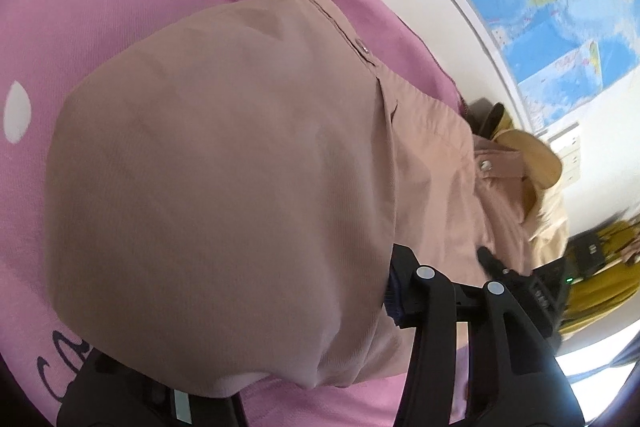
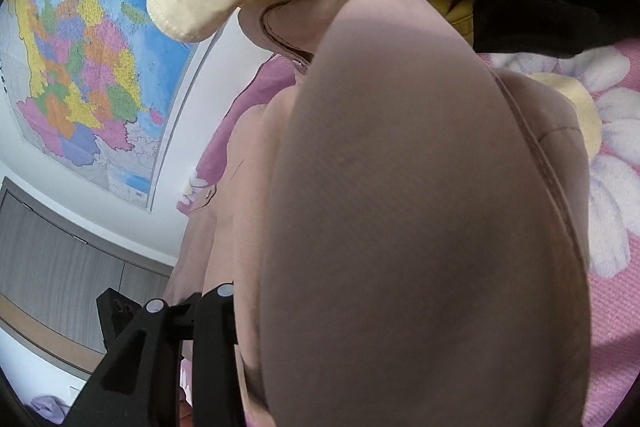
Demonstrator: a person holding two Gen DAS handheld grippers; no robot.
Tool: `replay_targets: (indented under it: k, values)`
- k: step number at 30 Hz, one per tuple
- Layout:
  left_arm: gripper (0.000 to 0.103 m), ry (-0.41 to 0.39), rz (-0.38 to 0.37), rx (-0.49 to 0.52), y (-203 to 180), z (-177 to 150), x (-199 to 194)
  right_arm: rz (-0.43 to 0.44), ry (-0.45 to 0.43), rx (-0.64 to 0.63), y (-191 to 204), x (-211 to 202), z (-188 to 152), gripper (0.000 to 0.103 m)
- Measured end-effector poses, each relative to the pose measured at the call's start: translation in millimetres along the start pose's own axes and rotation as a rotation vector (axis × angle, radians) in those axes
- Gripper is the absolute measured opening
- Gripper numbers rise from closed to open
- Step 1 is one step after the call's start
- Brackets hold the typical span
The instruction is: Fold large clothes
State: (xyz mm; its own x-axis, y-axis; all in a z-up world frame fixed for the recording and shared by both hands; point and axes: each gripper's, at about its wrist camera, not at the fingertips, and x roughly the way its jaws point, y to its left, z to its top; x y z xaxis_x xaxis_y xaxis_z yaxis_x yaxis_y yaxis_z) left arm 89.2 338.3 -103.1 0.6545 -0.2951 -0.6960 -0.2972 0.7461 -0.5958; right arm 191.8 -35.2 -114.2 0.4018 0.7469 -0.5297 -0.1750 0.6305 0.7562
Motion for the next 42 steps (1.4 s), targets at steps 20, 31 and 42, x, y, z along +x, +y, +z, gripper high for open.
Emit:
replay_targets:
  k: [20, 31, 42]
  values:
    - [0.025, -0.025, 0.075, 0.092, -13, -1, 0, 0.005, 0.034, -0.015, 3, -2, 1, 0.022]
    - [0.011, -0.017, -0.032, 0.183, -27, -26, -72, 0.063, 0.096, -0.148, 51, -51, -25, 0.014]
    - [0.039, 0.073, 0.023, 0.264, -7, -97, -103, -0.018, 0.254, -0.233, 48, -95, -96, 0.031]
